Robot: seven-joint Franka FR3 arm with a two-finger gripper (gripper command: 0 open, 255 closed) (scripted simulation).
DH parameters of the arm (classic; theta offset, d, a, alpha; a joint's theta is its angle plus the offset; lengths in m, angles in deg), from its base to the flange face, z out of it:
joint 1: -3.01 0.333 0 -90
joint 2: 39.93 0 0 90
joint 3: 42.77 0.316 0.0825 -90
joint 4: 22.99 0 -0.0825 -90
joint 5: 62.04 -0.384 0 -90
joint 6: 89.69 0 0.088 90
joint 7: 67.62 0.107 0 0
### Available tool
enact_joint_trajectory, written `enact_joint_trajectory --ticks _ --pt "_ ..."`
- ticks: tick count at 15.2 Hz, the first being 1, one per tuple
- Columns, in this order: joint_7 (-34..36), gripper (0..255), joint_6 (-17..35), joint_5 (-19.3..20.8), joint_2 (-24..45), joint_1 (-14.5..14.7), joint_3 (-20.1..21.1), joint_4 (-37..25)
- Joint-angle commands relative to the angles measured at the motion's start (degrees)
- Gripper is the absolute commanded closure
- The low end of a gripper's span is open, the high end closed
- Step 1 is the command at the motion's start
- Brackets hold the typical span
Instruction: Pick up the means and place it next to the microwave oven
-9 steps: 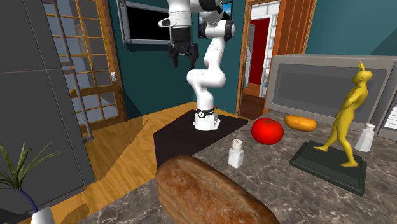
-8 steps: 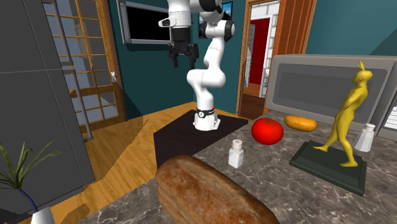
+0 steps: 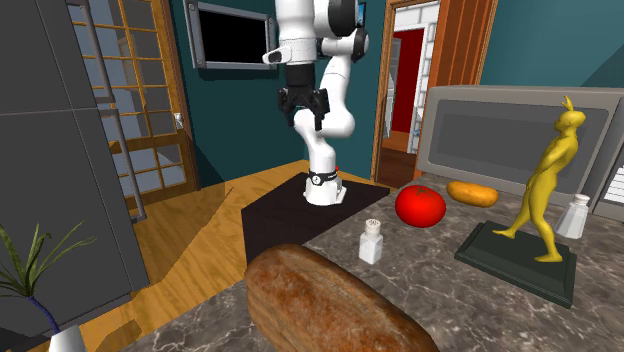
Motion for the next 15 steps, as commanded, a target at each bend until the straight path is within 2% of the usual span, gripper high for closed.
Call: enact_joint_trajectory --ticks 1,9,15 --pt "2.5 0 3.2 -1.5 2.2 0.4 1.9 0.5" --pt "11.8 0 15.8 -5.2 14.5 1.5 9.1 -1.4" --pt "19.5 0 24.4 -4.5 26.2 1.9 14.0 -6.2"
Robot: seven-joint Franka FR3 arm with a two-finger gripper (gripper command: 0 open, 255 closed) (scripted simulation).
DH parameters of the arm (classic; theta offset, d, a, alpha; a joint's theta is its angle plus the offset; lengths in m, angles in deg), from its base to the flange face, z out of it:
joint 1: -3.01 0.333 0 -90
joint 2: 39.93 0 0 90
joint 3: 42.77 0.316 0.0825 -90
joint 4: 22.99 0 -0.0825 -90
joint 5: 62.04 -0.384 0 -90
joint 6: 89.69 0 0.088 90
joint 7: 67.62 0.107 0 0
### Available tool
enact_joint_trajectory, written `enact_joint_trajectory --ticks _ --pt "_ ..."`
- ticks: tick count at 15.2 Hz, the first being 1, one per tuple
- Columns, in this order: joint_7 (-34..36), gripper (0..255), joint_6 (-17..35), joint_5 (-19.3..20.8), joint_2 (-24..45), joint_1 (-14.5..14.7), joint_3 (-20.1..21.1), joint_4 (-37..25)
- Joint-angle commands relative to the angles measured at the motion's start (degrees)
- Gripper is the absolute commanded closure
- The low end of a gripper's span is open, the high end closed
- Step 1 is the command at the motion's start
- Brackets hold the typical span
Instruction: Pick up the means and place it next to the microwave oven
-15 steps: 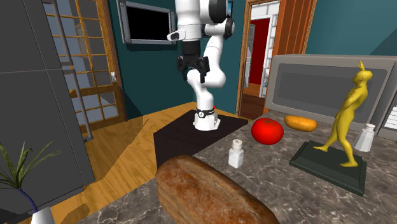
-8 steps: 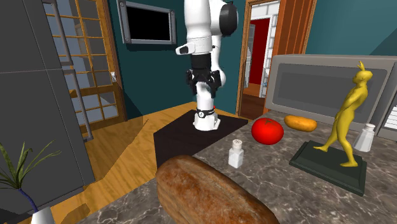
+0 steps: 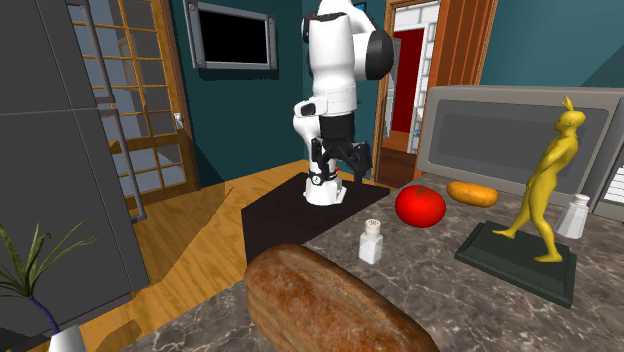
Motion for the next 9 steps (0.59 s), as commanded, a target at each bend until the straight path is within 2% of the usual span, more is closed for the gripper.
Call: enact_joint_trajectory --ticks 1,7,9 --pt "2.8 0 2.9 0.9 4.4 0.1 1.4 -2.1" --pt "11.8 0 9.3 6.0 17.8 1.6 4.1 -10.0" --pt "13.0 0 10.6 6.9 19.8 2.1 4.1 -10.8"
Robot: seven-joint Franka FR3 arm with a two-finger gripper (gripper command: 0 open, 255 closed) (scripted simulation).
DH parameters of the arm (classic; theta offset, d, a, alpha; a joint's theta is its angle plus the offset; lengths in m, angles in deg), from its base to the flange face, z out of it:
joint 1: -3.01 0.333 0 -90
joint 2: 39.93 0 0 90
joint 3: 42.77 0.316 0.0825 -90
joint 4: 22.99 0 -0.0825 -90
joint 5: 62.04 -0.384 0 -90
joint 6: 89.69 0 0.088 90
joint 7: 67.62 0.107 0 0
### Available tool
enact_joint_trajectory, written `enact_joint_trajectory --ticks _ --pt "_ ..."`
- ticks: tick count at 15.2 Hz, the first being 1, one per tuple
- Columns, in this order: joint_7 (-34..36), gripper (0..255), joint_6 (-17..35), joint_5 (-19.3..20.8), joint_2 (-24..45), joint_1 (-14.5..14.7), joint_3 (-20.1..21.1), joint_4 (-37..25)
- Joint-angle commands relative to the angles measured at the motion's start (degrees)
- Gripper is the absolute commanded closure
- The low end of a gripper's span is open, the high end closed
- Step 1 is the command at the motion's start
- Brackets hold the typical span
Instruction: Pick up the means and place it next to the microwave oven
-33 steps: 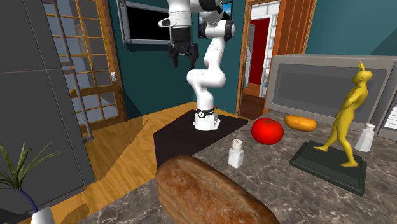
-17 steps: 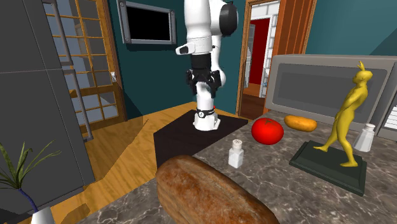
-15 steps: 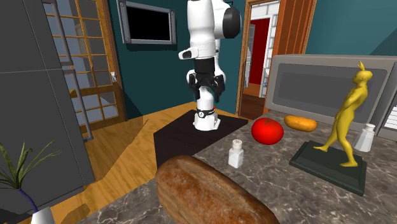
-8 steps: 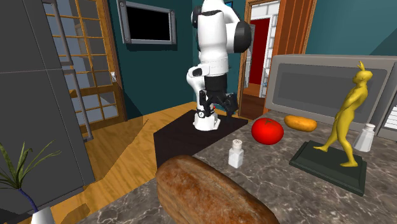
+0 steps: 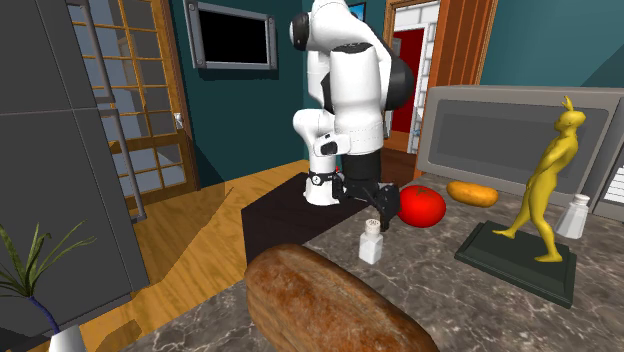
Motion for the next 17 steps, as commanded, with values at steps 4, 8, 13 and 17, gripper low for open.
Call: enact_joint_trajectory --ticks 4,8,13,17 --pt "1.4 0 3.4 1.4 3.1 0.7 0.0 0.4" --pt "1.8 0 5.3 2.1 4.4 1.0 0.0 1.0" --pt "1.8 0 5.3 2.1 4.4 1.0 0.0 1.0" --pt "1.8 255 5.3 2.1 4.4 1.0 0.0 1.0"
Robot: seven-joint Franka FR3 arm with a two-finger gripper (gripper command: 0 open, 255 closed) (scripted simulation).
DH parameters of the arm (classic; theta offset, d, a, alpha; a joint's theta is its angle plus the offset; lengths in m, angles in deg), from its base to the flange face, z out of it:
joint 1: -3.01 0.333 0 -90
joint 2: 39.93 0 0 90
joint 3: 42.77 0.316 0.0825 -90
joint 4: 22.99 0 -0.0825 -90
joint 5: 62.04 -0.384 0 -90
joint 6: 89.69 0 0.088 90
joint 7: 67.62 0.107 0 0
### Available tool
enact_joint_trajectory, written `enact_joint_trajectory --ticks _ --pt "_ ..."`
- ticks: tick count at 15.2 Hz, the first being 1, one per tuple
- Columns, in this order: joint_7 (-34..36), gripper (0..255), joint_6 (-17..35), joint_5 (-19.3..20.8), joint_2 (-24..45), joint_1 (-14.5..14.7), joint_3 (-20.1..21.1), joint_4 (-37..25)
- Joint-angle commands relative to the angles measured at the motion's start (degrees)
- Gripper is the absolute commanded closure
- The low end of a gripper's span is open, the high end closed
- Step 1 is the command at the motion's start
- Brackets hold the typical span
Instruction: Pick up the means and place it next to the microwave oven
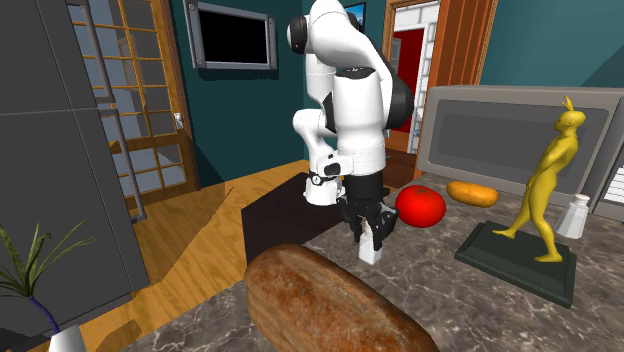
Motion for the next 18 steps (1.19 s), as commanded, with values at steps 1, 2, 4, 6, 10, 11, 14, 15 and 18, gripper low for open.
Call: enact_joint_trajectory --ticks 1,2,4,6,10,11,14,15,18 --pt "0.0 255 0.0 0.0 0.0 0.0 0.0 0.0" --pt "0.0 255 0.0 0.0 0.0 0.0 0.0 0.0" --pt "0.0 255 0.0 0.0 0.0 0.0 0.0 0.0" --pt "0.0 255 0.0 0.0 0.0 0.0 0.0 0.0" --pt "-0.3 255 -2.1 -0.7 -1.4 -0.2 0.2 -0.8" --pt "-0.3 255 -2.9 -0.9 -1.9 -0.3 0.2 -1.1" --pt "-0.5 255 -5.1 -1.5 -3.2 -0.5 0.3 -2.1" --pt "-0.6 255 -5.8 -1.7 -3.6 -0.5 0.3 -2.5" --pt "-0.7 255 -8.0 -2.1 -4.8 -0.7 0.3 -3.6"
